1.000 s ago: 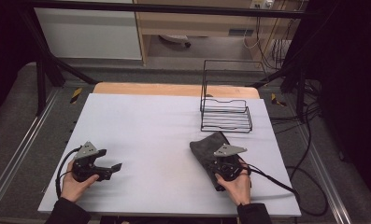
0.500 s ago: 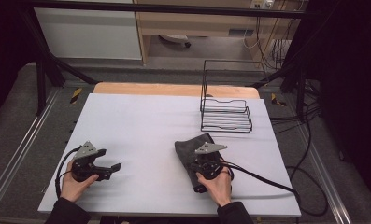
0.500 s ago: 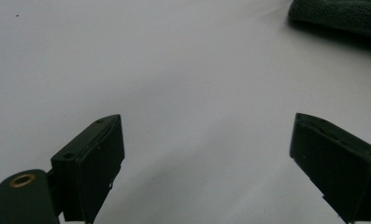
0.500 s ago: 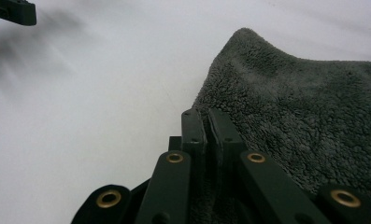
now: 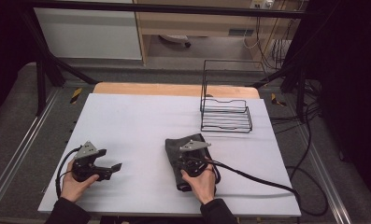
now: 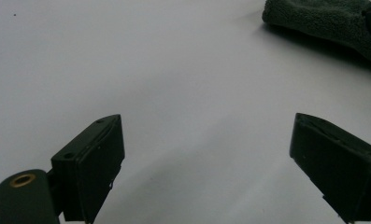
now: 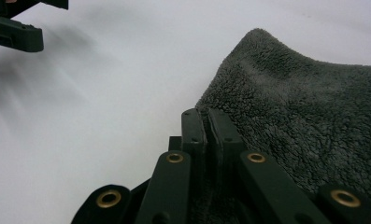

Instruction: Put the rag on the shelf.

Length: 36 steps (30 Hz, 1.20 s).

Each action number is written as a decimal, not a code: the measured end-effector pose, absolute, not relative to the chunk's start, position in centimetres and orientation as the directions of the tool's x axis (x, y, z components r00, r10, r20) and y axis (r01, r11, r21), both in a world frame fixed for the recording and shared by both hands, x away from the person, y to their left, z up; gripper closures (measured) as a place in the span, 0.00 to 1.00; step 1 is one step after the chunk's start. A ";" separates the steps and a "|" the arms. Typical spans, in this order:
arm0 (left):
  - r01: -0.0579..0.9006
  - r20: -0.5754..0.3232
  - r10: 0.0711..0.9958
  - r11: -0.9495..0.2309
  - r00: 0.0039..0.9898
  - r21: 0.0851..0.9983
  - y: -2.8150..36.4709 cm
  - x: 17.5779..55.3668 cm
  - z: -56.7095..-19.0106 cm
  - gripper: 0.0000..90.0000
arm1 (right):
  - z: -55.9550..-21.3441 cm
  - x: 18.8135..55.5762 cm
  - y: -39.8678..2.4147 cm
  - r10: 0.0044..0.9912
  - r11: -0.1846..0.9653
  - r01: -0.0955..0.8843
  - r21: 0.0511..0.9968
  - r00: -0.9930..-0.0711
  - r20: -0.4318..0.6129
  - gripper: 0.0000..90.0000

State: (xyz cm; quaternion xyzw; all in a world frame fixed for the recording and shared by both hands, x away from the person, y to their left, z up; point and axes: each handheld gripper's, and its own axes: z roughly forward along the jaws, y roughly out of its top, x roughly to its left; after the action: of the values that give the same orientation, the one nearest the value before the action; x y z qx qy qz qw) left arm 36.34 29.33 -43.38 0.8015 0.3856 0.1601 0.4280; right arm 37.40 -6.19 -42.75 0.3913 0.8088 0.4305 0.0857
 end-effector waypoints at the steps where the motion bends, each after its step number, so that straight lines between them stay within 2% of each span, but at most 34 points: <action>1: 0.481 -0.073 0.755 -0.337 0.652 0.810 29.3 36.3 -43.4 0.11 | -42.9 37.5 -5.5 0.707 0.329 0.562 0.759 -0.680 0.197 0.96; 18: 0.486 -0.076 0.752 -0.341 0.655 0.805 29.2 36.4 -43.4 0.12 | -44.5 37.7 -2.3 0.690 0.360 0.551 0.753 -0.700 0.182 0.93; 19: 0.487 -0.078 0.751 -0.341 0.655 0.804 29.2 36.3 -43.3 0.12 | -44.5 37.7 -2.3 0.690 0.360 0.551 0.753 -0.700 0.182 0.90; 20: 0.485 -0.078 0.750 -0.341 0.657 0.805 29.1 36.3 -43.3 0.12 | -44.4 37.7 -2.3 0.677 0.353 0.551 0.756 -0.708 0.200 0.82; 21: 0.485 -0.081 0.751 -0.337 0.656 0.807 29.0 36.3 -43.3 0.12 | -44.4 37.7 -2.3 0.677 0.353 0.551 0.756 -0.708 0.200 0.82; 23: 0.484 -0.080 0.748 -0.340 0.659 0.807 28.9 36.2 -43.1 0.11 | -43.8 37.5 -2.5 0.659 0.347 0.532 0.772 -0.725 0.202 0.73; 27: 0.486 -0.088 0.742 -0.340 0.664 0.805 28.5 36.1 -43.0 0.10 | -41.7 37.4 -4.4 0.661 0.356 0.472 0.806 -0.737 0.140 0.57; 31: 0.483 -0.095 0.736 -0.336 0.670 0.809 28.1 35.9 -42.8 0.09 | -40.9 37.4 -7.1 0.685 0.362 0.473 0.803 -0.720 0.115 0.59; 32: 0.484 -0.095 0.735 -0.337 0.671 0.808 28.0 36.0 -42.8 0.09 | -41.0 37.5 -9.2 0.705 0.372 0.482 0.793 -0.702 0.096 0.62; 36: 0.490 -0.095 0.732 -0.348 0.674 0.800 27.6 36.0 -42.9 0.09 | -42.6 37.2 -12.6 0.735 0.380 0.542 0.750 -0.669 0.111 0.69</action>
State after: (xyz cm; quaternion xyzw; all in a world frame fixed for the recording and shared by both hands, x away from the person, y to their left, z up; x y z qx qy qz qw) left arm 36.05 27.62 -42.90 0.8085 0.3779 0.1417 0.4282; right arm 37.20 -12.57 -42.55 0.3885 0.8218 0.3989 0.1213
